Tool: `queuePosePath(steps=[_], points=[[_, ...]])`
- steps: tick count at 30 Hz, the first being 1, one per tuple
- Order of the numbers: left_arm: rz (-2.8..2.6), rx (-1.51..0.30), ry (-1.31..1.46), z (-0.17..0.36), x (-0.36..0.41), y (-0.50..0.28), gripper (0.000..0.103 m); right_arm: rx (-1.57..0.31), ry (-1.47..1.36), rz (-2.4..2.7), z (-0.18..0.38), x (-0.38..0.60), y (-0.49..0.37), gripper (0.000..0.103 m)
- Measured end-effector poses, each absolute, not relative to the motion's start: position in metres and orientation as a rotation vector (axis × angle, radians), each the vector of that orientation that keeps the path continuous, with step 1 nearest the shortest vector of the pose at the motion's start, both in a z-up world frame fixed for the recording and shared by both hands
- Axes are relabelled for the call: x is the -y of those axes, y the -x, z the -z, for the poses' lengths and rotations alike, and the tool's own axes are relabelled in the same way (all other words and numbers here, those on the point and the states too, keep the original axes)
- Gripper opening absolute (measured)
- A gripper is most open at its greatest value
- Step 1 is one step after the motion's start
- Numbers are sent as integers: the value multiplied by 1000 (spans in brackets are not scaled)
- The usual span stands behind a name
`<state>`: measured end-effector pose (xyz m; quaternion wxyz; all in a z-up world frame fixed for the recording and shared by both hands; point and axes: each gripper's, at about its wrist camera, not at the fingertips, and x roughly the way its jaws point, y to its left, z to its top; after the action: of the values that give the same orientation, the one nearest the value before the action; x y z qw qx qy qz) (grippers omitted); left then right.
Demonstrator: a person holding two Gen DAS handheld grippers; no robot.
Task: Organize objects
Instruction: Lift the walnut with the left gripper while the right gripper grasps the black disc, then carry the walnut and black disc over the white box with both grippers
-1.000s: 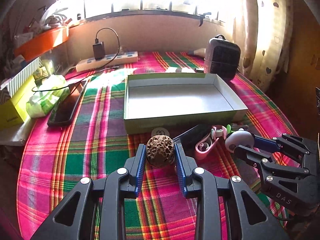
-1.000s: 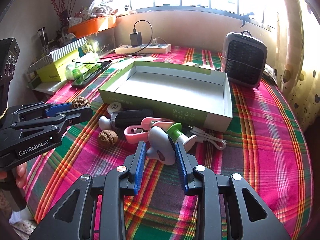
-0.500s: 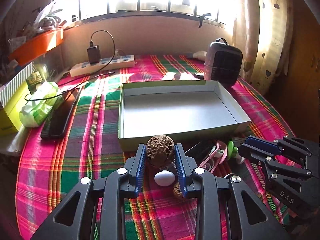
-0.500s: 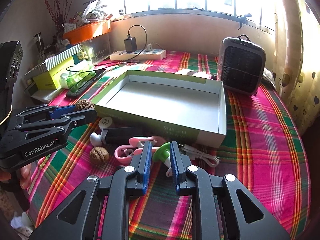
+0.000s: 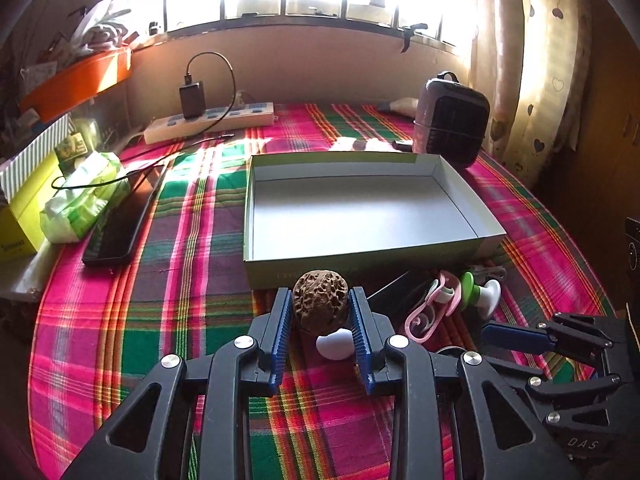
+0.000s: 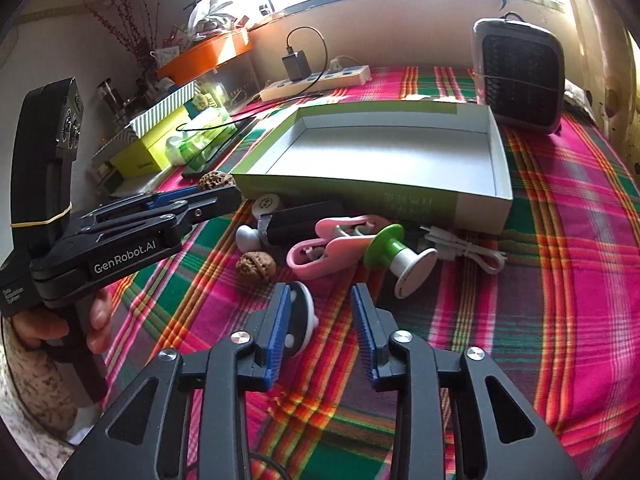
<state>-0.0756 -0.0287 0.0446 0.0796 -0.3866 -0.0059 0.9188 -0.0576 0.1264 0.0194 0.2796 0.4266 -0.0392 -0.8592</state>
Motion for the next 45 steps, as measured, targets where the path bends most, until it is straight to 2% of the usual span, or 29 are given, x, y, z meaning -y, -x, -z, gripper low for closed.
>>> queuePosePath(steps=[8,14,19,25,45], points=[[-2741,19,1160,-43,28,75,27,-77,-1163,2313,-7,-101,50,45],[-2738,16,1160,-42,27,75,27,-56,-1161,2331,-5,-103,55,45],[-2734,8,1161,-41,24,74,27,-49,-1151,2341,-6,-104,56,31],[-2735,-4,1150,-40,21,73,27,-47,-1137,2364,-8,-105,55,26],[-2727,-32,1098,-55,17,80,27,-55,-1013,2471,-48,-120,65,26]])
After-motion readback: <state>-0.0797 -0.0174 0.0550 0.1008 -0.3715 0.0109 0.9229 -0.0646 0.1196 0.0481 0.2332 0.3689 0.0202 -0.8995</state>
